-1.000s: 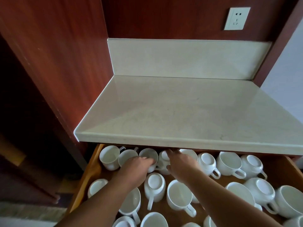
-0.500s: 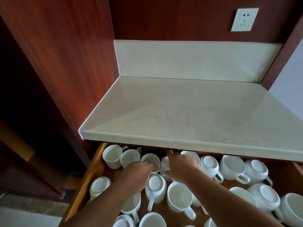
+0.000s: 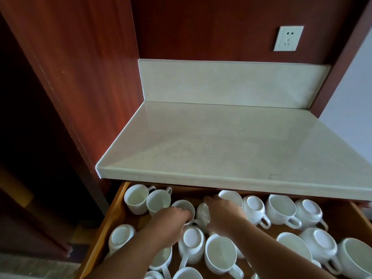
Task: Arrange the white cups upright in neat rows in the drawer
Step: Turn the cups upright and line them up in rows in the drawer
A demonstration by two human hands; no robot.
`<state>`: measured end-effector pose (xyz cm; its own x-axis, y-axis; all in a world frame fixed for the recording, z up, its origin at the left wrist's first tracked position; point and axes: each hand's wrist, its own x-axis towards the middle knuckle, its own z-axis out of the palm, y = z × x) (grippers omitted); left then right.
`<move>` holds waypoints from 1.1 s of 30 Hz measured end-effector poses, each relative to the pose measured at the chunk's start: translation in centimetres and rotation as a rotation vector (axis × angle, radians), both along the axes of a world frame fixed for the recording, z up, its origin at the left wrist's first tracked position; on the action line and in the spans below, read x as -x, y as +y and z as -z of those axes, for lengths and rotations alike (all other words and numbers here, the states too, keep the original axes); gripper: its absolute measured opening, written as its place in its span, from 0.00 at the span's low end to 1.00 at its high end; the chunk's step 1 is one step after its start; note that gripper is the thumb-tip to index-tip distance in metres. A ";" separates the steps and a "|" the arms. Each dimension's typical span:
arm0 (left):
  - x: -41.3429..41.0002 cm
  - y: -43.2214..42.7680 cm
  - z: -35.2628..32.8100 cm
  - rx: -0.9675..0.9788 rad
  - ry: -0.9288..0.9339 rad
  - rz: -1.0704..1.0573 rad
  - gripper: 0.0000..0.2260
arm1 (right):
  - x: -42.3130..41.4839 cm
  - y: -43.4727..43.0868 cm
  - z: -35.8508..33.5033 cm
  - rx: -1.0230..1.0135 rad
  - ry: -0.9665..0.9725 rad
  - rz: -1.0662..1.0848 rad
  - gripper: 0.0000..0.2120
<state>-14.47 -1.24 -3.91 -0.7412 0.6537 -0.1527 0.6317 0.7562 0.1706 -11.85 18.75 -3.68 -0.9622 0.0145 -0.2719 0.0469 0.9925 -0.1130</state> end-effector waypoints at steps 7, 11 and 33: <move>-0.1 -0.5 -0.2 -0.040 -0.095 -0.027 0.07 | -1.7 0.1 -1.0 0.108 0.121 0.067 0.38; 0.0 -0.8 -0.9 -0.238 -0.145 -0.122 0.08 | -2.9 0.2 -1.8 0.194 0.200 0.142 0.39; -2.3 0.6 -6.5 -0.732 -0.596 -0.215 0.24 | -7.9 1.2 -8.2 1.502 -0.241 0.800 0.18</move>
<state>-12.19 -0.69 2.60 -0.7889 0.5956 -0.1511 0.1497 0.4247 0.8929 -3.92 19.90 4.54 -0.7817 0.0511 -0.6215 0.5935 -0.2450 -0.7666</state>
